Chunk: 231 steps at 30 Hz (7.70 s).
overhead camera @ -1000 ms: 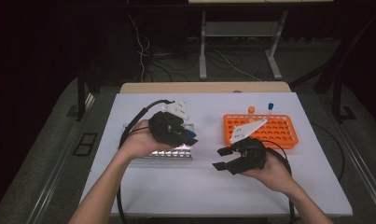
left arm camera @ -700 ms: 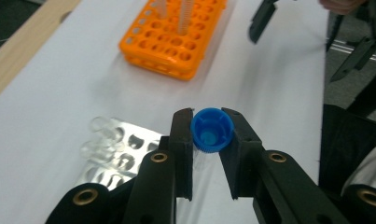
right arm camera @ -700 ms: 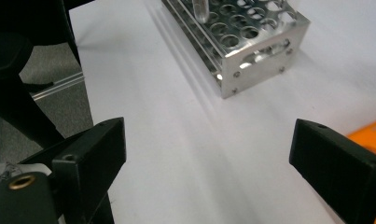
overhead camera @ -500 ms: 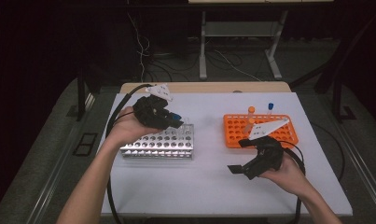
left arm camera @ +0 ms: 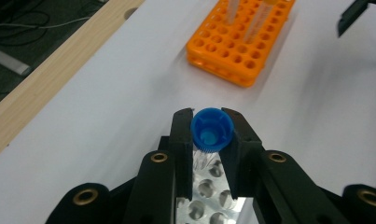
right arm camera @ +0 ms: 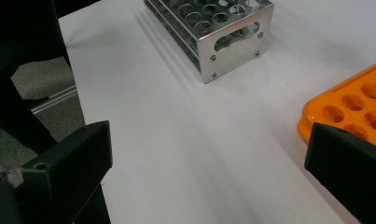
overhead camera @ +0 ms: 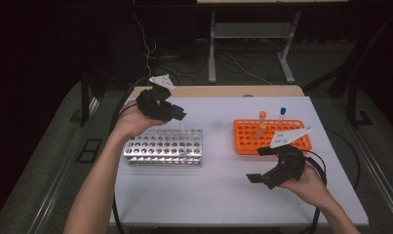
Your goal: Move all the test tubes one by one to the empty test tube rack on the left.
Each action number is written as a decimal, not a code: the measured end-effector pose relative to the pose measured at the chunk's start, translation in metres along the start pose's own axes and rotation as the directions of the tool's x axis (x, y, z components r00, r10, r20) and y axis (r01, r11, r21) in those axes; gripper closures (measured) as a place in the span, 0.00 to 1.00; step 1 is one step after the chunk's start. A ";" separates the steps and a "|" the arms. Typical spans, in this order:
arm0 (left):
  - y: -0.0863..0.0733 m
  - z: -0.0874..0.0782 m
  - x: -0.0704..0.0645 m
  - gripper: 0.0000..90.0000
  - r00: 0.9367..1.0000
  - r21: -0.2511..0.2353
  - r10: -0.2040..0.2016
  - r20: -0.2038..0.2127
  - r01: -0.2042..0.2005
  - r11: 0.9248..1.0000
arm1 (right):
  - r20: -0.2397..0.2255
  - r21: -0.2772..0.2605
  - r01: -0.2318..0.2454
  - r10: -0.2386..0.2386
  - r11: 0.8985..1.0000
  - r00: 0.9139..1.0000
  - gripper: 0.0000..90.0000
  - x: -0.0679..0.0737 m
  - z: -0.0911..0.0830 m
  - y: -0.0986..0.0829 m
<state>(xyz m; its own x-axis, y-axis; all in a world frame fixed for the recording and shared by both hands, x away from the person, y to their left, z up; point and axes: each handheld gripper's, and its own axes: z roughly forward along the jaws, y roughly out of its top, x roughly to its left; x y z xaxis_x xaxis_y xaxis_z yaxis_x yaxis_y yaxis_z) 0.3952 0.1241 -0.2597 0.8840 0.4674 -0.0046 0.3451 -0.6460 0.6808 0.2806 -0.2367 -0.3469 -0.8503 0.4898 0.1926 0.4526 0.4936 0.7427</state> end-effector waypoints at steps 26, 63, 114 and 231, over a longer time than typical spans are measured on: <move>-0.020 0.038 0.030 0.82 0.997 0.034 -0.070 -0.012 0.071 0.997 | 0.032 -0.049 -0.061 0.063 0.997 0.998 0.00 -0.015 -0.016 -0.024; -0.042 0.036 0.016 0.44 0.988 -0.026 -0.152 0.008 0.152 0.988 | 0.190 -0.079 -0.214 0.225 0.974 0.955 0.00 -0.101 -0.057 -0.035; -0.088 0.016 -0.049 0.00 0.986 -0.143 -0.164 0.010 0.164 0.976 | 0.415 -0.094 -0.224 0.243 0.970 0.877 0.84 -0.184 0.007 -0.031; -0.005 0.016 -0.088 0.82 0.965 0.024 0.172 0.197 -0.180 0.983 | 0.014 -0.020 0.085 -0.085 0.996 0.996 0.37 0.021 0.029 0.040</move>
<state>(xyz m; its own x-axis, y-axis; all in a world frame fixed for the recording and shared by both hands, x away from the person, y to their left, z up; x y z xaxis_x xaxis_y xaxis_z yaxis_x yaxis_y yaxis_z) 0.3207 0.0763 -0.2741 0.9747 0.2214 -0.0315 0.1878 -0.7336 0.6531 0.2891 -0.1857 -0.3319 -0.8817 0.4563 0.1202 0.3734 0.5190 0.7689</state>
